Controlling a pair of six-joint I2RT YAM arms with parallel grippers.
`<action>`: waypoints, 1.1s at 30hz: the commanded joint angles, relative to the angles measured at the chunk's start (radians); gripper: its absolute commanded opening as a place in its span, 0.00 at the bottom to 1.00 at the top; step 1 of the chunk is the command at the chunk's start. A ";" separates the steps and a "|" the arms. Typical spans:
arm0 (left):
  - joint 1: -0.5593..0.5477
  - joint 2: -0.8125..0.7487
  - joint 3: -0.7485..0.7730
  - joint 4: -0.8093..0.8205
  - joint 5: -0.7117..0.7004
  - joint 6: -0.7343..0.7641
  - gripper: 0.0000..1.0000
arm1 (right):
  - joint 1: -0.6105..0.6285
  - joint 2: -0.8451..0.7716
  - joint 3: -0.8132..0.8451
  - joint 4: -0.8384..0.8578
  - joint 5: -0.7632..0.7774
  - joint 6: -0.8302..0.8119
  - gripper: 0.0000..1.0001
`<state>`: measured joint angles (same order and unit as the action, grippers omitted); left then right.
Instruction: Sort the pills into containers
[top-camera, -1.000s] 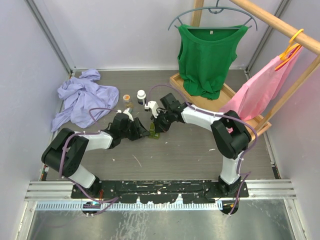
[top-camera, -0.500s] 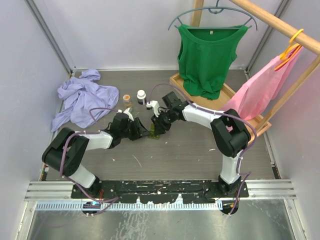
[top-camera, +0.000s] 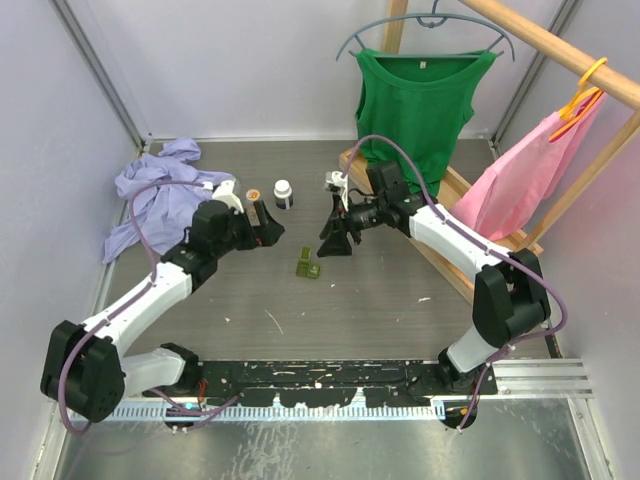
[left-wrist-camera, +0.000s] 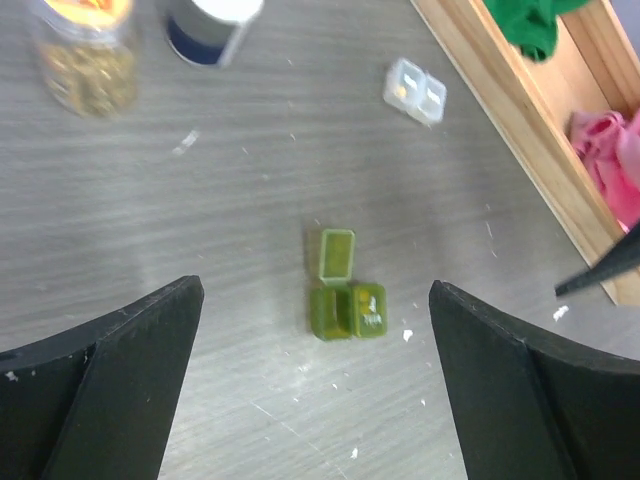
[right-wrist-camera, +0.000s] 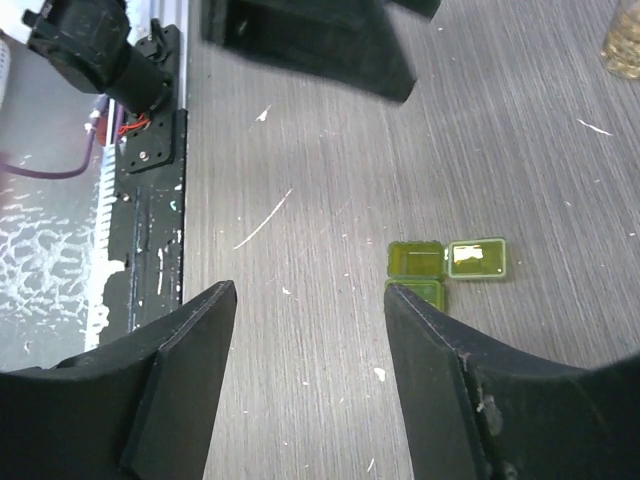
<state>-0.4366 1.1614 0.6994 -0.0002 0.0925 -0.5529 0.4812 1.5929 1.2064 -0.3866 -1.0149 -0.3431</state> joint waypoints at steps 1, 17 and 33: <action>0.057 0.017 0.133 -0.126 -0.088 0.147 0.98 | -0.010 -0.053 -0.024 0.049 -0.089 -0.018 0.68; 0.185 0.565 0.817 -0.589 -0.248 0.194 0.96 | -0.034 -0.060 -0.031 0.053 -0.073 -0.021 0.68; 0.139 0.832 1.052 -0.711 -0.252 0.178 0.72 | -0.036 -0.049 -0.038 0.057 -0.080 -0.018 0.68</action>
<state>-0.2871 1.9694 1.6993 -0.6830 -0.1360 -0.3771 0.4484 1.5768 1.1660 -0.3656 -1.0679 -0.3466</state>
